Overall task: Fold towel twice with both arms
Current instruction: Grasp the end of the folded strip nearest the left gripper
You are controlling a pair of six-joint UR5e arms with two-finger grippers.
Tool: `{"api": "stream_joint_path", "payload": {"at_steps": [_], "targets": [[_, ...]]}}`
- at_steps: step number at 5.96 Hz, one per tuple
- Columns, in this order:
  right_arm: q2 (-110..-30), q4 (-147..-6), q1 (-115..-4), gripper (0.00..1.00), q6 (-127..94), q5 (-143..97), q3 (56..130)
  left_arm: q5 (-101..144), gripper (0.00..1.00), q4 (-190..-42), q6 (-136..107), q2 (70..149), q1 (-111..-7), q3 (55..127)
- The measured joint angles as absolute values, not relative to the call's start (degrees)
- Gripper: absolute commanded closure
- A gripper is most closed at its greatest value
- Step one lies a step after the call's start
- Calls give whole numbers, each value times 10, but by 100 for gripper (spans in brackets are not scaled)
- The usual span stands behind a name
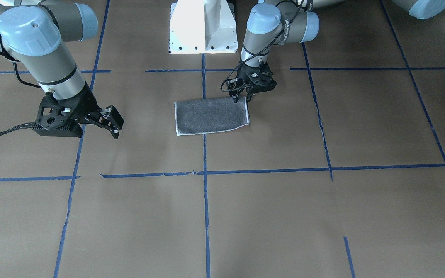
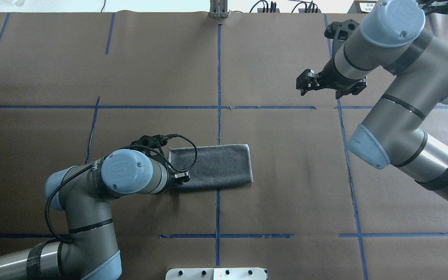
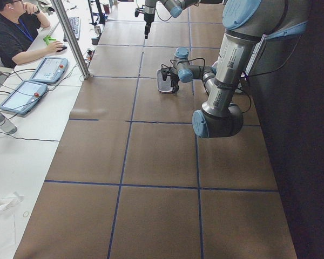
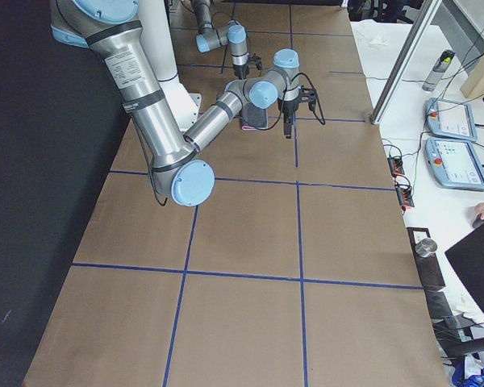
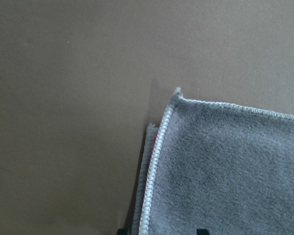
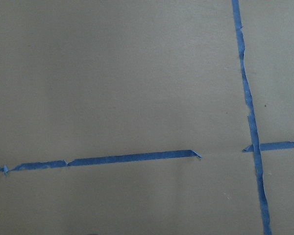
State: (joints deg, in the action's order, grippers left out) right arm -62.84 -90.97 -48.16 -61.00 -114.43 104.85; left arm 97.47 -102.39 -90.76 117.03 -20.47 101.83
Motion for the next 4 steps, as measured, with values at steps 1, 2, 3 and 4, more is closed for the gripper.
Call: {"api": "stream_joint_path", "payload": {"at_steps": [1, 2, 3, 4], "targets": [[-628, -910, -481, 0, -610, -1144, 1049, 975, 52, -1024, -907, 1170, -201, 1017], [-628, -910, -481, 0, -610, -1144, 1049, 975, 67, -1024, -907, 1170, -199, 1016], [-628, -910, -481, 0, -610, -1144, 1049, 975, 82, -1024, -907, 1170, -198, 1014], [-628, -910, -481, 0, -610, -1144, 1049, 975, 96, -1024, -907, 1170, -198, 1013]]}}
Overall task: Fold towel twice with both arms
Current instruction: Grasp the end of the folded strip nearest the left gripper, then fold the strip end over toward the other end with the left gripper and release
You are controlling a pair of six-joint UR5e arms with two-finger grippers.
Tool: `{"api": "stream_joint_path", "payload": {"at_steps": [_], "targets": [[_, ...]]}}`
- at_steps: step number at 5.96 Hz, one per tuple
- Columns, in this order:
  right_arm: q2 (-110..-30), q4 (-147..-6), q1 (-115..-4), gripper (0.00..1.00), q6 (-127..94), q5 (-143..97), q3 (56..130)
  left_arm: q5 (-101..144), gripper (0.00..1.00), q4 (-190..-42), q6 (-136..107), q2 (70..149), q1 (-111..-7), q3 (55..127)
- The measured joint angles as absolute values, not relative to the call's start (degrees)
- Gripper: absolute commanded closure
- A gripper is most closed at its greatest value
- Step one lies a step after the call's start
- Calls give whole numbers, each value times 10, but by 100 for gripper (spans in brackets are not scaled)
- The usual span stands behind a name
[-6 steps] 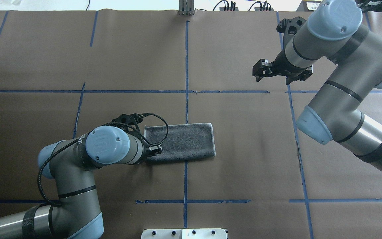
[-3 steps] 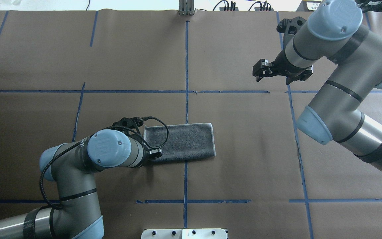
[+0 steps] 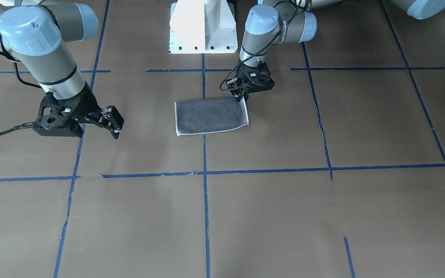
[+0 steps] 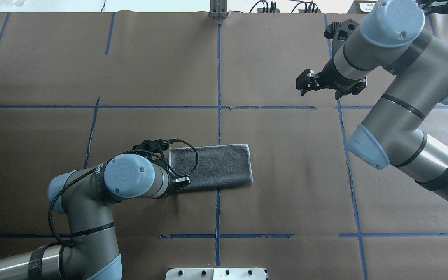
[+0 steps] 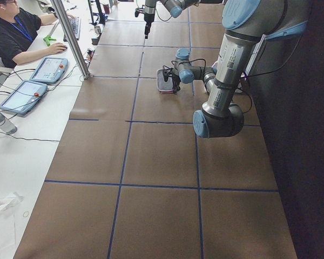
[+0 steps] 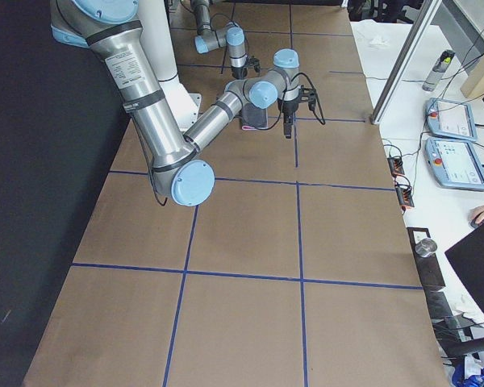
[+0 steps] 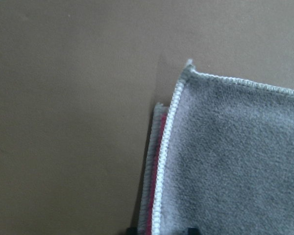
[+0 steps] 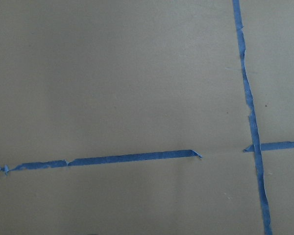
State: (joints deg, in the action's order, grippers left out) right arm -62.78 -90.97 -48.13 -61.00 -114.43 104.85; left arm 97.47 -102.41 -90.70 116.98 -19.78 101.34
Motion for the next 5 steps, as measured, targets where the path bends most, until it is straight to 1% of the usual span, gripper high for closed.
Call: {"api": "stream_joint_path", "payload": {"at_steps": [1, 3, 5], "targets": [[-628, -910, -482, 0, -610, -1144, 1049, 975, 100, -1024, -907, 1170, -198, 1014], [-628, -909, -483, 0, -610, -1145, 1048, 976, 100, -1016, -907, 1176, -198, 1024], [-632, -909, -487, 0, -600, -1147, 1048, 975, 100, -985, -904, 1212, -199, 1019]]}}
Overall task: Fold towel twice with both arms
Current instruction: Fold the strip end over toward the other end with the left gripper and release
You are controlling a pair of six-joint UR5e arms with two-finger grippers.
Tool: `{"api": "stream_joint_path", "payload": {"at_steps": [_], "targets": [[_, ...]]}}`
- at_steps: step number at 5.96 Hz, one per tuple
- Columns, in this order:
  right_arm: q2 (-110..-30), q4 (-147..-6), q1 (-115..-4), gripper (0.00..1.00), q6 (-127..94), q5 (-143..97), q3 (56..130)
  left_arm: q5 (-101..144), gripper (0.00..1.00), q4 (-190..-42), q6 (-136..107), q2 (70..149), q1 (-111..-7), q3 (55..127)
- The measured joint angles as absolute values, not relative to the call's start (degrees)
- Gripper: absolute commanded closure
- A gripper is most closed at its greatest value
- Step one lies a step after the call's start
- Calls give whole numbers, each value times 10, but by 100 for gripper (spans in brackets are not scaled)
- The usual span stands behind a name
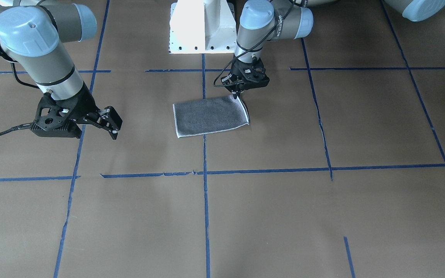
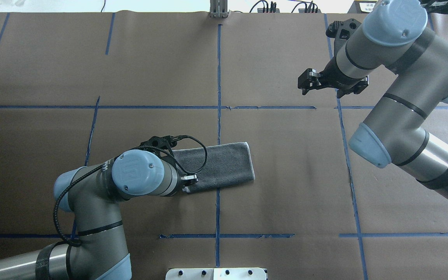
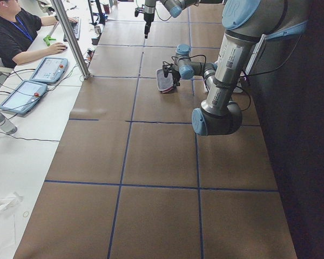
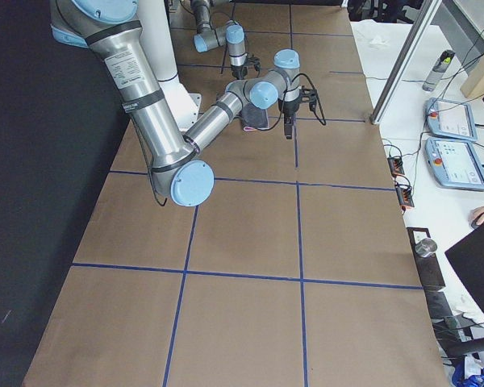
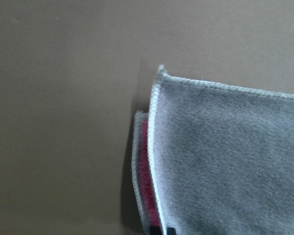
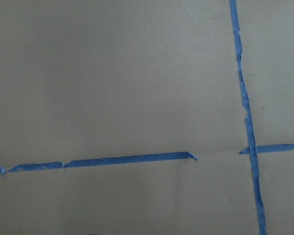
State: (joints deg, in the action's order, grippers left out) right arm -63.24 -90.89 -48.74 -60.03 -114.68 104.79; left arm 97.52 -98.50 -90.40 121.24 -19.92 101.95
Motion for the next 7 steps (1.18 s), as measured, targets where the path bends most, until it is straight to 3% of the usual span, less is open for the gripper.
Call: {"api": "stream_joint_path", "payload": {"at_steps": [2, 4, 7], "targets": [[-645, -909, -503, 0, -583, -1163, 1050, 973, 100, -935, -902, 1302, -200, 981], [-658, -908, -516, 0, -574, -1176, 1055, 955, 100, -925, -901, 1419, -202, 865], [-664, -909, -518, 0, -573, -1178, 1056, 941, 100, -931, -900, 1509, -205, 748]]}}
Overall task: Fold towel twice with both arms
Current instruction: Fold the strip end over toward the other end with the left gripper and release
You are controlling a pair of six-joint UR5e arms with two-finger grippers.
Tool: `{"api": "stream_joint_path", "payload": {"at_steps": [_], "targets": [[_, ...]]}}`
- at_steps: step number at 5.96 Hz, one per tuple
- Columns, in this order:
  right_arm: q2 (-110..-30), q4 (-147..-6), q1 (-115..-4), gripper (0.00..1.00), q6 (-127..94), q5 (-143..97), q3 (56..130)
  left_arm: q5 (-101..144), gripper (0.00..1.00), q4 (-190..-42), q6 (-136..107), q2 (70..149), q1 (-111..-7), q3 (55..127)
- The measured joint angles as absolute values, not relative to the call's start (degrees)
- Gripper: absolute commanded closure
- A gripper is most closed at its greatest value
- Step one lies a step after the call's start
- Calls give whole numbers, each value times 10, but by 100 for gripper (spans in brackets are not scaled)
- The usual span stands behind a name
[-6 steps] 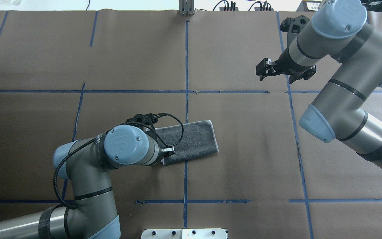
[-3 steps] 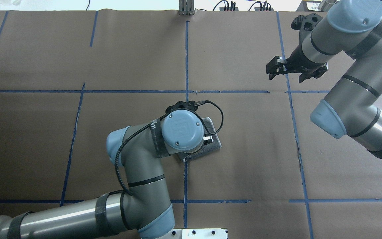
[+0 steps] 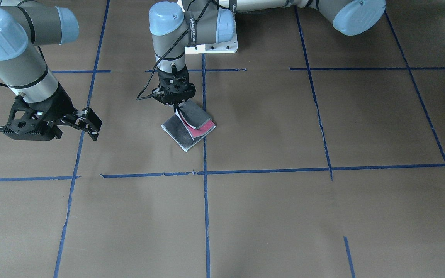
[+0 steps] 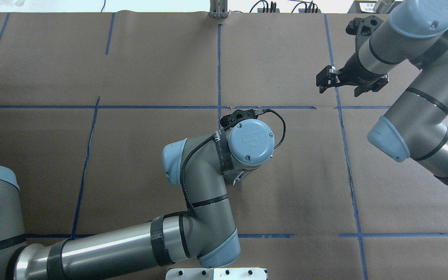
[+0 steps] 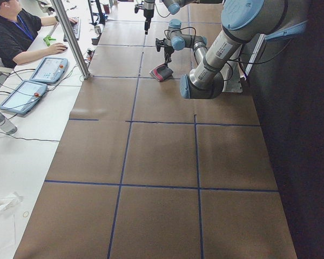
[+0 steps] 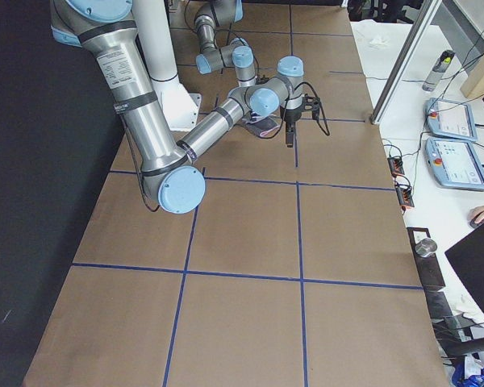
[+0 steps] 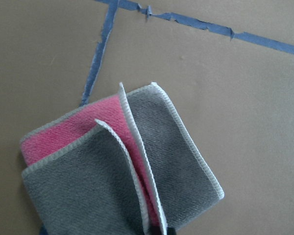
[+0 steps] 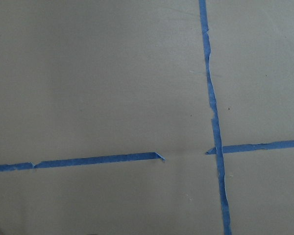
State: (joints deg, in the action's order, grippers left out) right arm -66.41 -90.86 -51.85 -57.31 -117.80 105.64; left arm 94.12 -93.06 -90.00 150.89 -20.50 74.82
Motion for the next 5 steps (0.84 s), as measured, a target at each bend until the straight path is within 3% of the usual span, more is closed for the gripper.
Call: {"api": "stream_joint_path", "payload": {"at_steps": [1, 2, 5], "targets": [[-664, -909, -518, 0, -573, -1178, 1056, 941, 62, -932, -901, 1531, -211, 716], [-664, -908, -518, 0, -573, -1178, 1057, 941, 1, -934, -902, 1541, -221, 693], [-664, -908, -518, 0, -573, -1182, 1064, 970, 0, -934, -821, 1546, -256, 684]]}}
